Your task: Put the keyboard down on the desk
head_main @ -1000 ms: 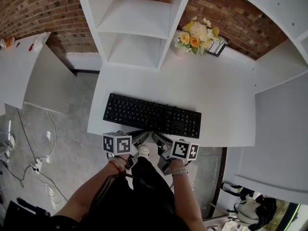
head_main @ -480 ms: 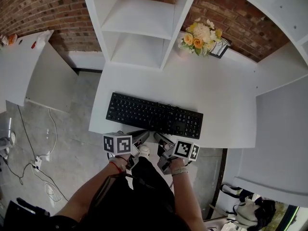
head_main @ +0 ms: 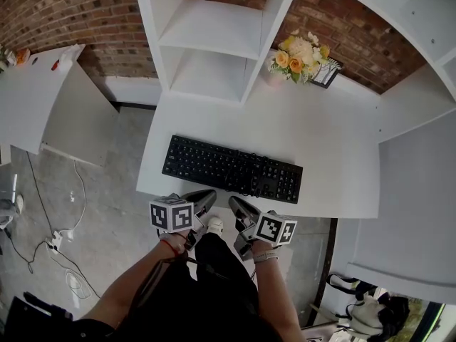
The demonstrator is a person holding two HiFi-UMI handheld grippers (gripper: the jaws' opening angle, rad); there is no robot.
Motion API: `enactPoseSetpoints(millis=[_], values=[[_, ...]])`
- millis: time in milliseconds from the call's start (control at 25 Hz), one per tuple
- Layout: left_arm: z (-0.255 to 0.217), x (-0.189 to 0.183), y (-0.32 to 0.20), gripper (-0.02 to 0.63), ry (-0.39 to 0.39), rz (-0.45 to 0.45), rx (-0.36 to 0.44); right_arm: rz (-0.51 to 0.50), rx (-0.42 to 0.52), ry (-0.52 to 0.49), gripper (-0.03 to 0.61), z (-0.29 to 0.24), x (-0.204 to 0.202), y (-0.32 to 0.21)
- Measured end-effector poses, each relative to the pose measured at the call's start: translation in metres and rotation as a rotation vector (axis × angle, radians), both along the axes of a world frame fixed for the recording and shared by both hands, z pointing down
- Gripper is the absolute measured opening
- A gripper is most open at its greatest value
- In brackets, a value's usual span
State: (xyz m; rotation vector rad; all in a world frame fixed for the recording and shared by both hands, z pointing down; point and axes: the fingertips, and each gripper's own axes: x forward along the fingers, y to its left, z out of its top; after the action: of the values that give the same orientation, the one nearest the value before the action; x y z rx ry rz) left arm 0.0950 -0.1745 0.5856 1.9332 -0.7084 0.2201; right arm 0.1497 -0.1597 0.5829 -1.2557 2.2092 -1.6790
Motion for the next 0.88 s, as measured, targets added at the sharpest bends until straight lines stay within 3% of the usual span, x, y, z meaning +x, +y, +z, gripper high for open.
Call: enactPoseSetpoints(millis=[440, 880], values=[[-0.033, -0.033, -0.007, -0.009, -0.102, 0.004, 0.254, 0.072, 0.238, 0.252, 0.002, -0.032, 0.017, 0.006], [-0.073, -0.065, -0.003, -0.009, -0.163, -0.016, 0.45, 0.207, 0.413, 0.386, 0.002, -0.073, 0.036, 0.024]])
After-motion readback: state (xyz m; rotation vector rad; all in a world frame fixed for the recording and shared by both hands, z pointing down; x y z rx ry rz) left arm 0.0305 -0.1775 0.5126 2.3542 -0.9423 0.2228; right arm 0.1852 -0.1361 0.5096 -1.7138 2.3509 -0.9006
